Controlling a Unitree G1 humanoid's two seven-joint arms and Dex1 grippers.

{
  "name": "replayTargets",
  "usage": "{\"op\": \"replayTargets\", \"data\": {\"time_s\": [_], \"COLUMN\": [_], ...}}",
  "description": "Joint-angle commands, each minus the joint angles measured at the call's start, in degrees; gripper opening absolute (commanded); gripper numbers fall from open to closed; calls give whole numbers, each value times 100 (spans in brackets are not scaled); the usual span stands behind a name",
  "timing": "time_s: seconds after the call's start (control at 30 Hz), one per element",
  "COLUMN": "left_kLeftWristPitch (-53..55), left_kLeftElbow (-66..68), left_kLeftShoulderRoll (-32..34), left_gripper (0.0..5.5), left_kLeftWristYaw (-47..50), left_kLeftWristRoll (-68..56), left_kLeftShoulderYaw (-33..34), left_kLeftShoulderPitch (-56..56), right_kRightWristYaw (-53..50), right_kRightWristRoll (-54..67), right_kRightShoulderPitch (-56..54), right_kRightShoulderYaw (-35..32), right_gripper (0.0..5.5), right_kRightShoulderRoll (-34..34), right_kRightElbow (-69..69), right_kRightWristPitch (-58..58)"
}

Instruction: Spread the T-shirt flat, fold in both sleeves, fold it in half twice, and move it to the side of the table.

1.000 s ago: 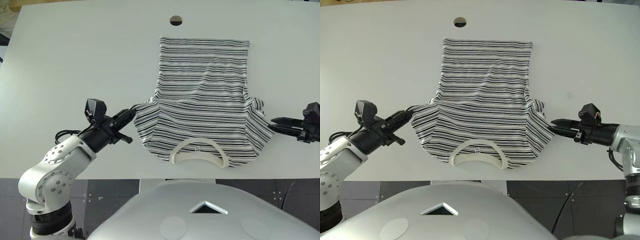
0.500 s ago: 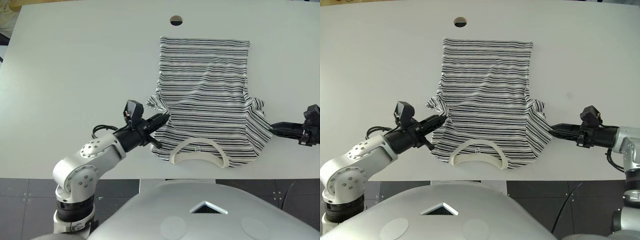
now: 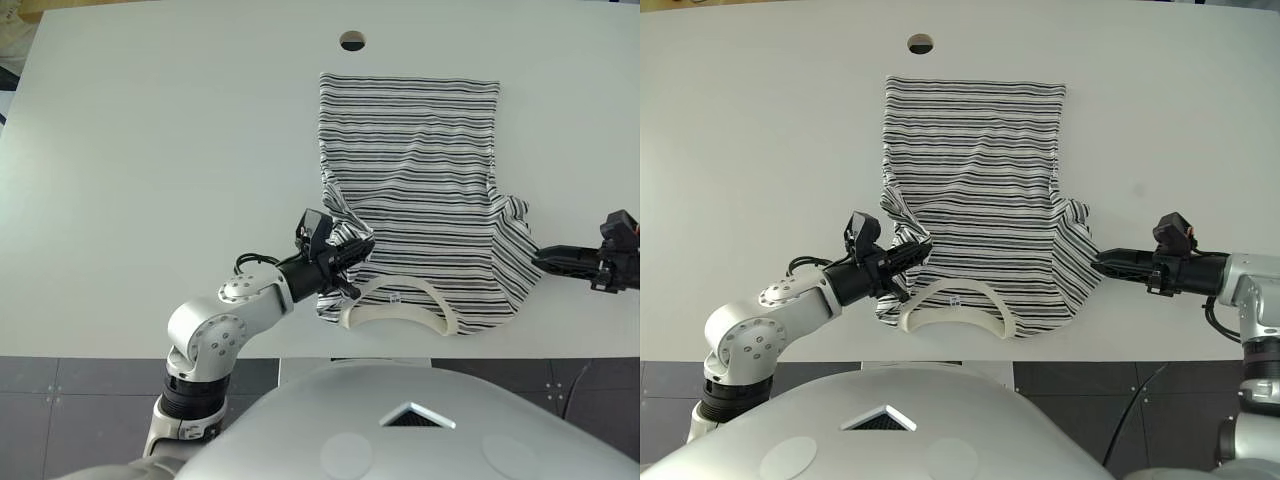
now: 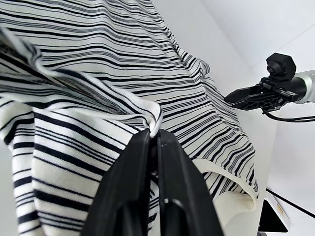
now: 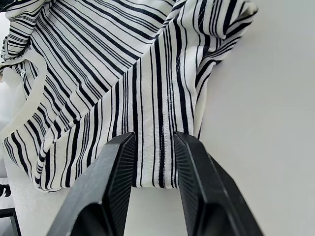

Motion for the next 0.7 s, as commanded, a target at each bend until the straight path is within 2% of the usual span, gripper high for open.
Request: {"op": "replayTargets", "data": {"time_s": [0.03,0.2,0.5,0.6,0.7], "left_kLeftWristPitch": [-96,-128,-120,-104,-101], "left_kLeftElbow": [17,13,-75,-86,-115], "left_kLeftShoulderRoll": [-37,-68,-95,-98,-45], "left_gripper": [84,165,315,363,363], "left_kLeftWristYaw": [-20,-30,-18,17,-23], "left_kLeftWristRoll": [85,97,61,109,162], "left_kLeftShoulderYaw": [49,64,159,158,93], "left_kLeftShoulderPitch": [76,95,154,160,165], "right_kRightWristYaw": [201,494,434,413,476], "right_kRightWristRoll": [-25,22,-811,-985,-998], "right_kRightShoulderPitch": [-252,-504,-581,-671,-716], "right_kRightShoulderYaw": [-153,-407,51,221,315], "right_gripper": [147,147,299,299,299], "right_kRightShoulderRoll": [-21,-170,53,128,174], "right_kRightElbow": [257,630,1279,1453,1537], "right_kRightWristPitch": [-64,-54,-616,-720,-730]}}
